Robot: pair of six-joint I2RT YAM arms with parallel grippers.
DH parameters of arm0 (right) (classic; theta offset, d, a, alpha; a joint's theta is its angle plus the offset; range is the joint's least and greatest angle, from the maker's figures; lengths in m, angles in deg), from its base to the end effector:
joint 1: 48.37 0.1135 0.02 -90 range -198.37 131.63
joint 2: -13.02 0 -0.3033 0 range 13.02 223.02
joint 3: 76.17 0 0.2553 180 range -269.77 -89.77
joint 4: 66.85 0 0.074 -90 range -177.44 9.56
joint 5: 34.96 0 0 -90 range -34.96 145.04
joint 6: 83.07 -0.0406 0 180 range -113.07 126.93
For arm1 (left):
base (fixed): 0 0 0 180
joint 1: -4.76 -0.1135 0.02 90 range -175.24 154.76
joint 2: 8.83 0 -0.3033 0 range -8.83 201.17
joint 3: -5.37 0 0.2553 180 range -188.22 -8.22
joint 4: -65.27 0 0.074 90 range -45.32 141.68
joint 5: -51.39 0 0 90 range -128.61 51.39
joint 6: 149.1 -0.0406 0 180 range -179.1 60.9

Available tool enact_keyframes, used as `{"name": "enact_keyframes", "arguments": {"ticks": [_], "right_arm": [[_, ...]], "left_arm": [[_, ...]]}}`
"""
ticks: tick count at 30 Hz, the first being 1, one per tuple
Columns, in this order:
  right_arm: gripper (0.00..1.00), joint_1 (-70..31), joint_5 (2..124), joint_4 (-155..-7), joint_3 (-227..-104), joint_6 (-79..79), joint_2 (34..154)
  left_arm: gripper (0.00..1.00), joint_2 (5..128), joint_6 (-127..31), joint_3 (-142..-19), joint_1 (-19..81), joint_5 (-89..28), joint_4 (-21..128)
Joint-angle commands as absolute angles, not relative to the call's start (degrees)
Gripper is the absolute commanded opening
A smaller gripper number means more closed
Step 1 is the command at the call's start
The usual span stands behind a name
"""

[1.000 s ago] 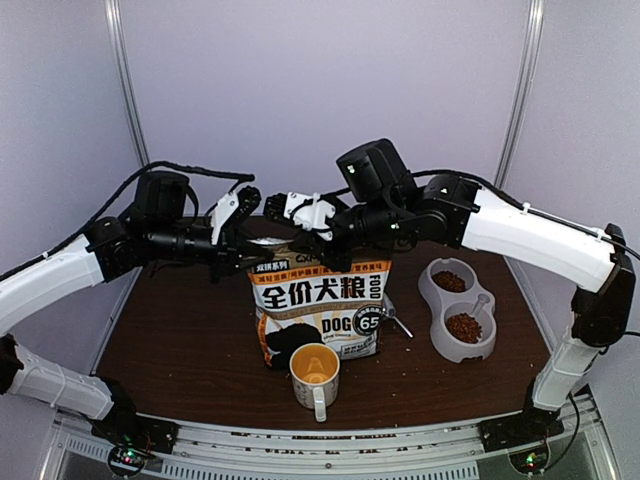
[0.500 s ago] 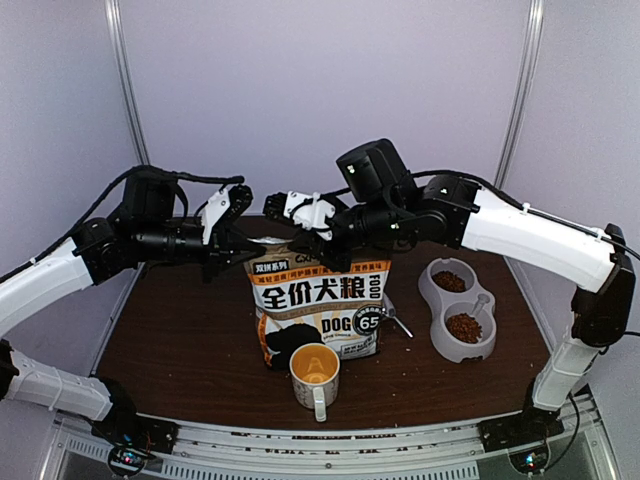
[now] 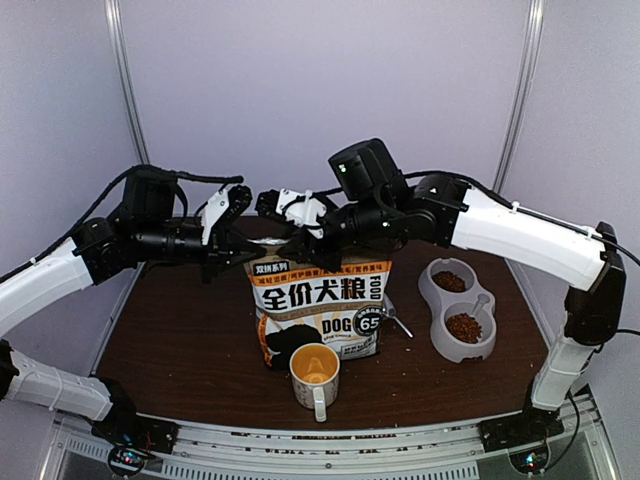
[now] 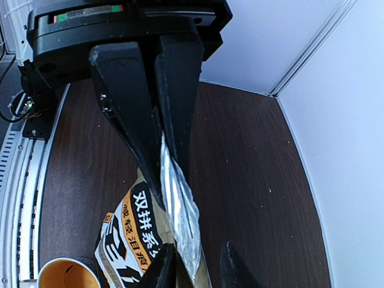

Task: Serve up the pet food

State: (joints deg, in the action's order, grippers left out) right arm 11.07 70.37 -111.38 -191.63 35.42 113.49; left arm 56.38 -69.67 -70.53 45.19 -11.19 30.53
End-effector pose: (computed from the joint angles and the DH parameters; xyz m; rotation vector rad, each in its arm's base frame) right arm 0.2044 0.3673 0.4220 -1.5892 1.4085 0.6038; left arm 0.1737 -0.1726 0.3914 1.1504 1.6742 -0.8083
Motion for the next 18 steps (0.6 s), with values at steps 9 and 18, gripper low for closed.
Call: {"name": "enact_keyframes", "arguments": {"ticks": [9, 18], "right_arm": [[0.23, 11.0, 74.7, -109.6, -195.0, 33.5, 116.2], [0.04, 11.0, 74.5, -110.1, -195.4, 33.4, 116.4]], "left_arm": [[0.00, 55.5, -69.0, -70.8, 44.9, -8.2, 33.5], [0.00, 55.2, -68.8, -70.6, 45.0, -8.6, 33.7]]}}
